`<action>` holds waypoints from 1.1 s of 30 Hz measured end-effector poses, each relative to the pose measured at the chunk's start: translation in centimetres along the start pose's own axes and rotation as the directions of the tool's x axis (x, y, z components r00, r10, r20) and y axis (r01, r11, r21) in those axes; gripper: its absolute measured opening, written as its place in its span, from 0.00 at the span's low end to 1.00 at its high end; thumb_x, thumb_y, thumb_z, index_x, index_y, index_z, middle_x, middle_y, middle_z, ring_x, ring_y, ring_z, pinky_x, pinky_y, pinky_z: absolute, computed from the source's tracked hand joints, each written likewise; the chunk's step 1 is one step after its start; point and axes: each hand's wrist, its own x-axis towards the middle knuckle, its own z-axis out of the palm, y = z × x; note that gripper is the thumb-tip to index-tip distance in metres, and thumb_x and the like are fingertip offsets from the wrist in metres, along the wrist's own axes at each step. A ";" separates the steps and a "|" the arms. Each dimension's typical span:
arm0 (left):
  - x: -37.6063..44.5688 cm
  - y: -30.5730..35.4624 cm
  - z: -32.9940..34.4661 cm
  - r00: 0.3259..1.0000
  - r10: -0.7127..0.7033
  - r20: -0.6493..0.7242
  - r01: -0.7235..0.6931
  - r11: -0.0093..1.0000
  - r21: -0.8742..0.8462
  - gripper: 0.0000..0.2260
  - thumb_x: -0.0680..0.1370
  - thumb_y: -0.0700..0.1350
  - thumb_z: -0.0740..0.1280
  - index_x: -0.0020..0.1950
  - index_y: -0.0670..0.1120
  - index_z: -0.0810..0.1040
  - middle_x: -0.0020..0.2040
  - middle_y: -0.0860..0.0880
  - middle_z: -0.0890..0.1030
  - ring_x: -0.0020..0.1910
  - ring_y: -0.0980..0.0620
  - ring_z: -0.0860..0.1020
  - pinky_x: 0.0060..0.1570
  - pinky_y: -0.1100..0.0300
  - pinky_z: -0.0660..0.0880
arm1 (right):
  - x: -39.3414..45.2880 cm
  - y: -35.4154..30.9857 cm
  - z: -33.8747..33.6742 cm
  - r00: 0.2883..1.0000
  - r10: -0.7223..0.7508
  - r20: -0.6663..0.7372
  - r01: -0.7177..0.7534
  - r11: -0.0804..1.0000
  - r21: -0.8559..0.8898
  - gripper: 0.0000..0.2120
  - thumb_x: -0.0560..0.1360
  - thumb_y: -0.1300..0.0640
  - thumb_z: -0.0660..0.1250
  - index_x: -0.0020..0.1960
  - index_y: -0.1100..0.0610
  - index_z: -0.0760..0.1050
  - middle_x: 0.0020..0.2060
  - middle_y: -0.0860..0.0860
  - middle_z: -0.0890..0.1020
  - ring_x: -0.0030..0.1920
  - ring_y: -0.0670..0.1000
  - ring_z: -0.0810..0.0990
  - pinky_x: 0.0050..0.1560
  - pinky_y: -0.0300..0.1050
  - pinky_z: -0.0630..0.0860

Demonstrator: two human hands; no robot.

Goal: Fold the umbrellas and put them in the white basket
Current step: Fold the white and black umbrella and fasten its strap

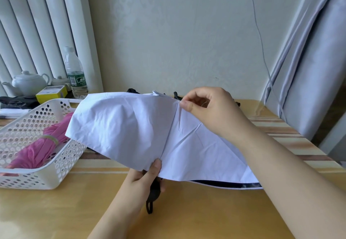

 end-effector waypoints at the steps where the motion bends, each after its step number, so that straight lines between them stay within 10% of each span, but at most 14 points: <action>1: 0.0 0.0 0.0 1.000 -0.005 0.000 0.005 1.000 -0.001 0.20 0.71 0.58 0.61 0.36 0.39 0.72 0.28 0.45 0.75 0.25 0.55 0.71 0.30 0.68 0.67 | 0.0 -0.1 0.0 1.000 0.001 -0.002 -0.001 1.000 0.004 0.06 0.74 0.55 0.71 0.39 0.53 0.81 0.33 0.49 0.81 0.32 0.41 0.73 0.36 0.32 0.69; 11: -0.3 0.0 -0.2 0.997 0.054 0.063 -0.051 0.997 -0.053 0.18 0.67 0.60 0.66 0.32 0.45 0.74 0.29 0.41 0.73 0.30 0.48 0.71 0.37 0.60 0.67 | -0.4 -0.6 0.5 0.997 0.058 -0.049 -0.058 0.998 -0.002 0.09 0.74 0.54 0.72 0.38 0.57 0.77 0.22 0.40 0.72 0.26 0.40 0.70 0.28 0.29 0.65; 21: 0.0 0.1 -0.2 0.999 0.046 -0.017 -0.047 0.998 -0.050 0.21 0.70 0.57 0.66 0.33 0.38 0.72 0.29 0.42 0.74 0.24 0.52 0.70 0.26 0.67 0.66 | -1.9 0.4 0.6 0.978 0.084 -0.190 -0.102 0.991 -0.091 0.11 0.70 0.48 0.74 0.43 0.52 0.74 0.39 0.45 0.78 0.39 0.45 0.75 0.42 0.37 0.72; 33: 0.2 0.4 -0.6 0.996 0.074 0.040 -0.069 0.991 -0.119 0.20 0.74 0.54 0.62 0.30 0.40 0.72 0.27 0.41 0.69 0.25 0.51 0.67 0.28 0.67 0.66 | -4.7 -0.8 -1.5 0.985 0.013 0.173 -0.002 0.998 -0.063 0.12 0.76 0.55 0.70 0.57 0.44 0.78 0.45 0.36 0.82 0.47 0.36 0.78 0.46 0.27 0.71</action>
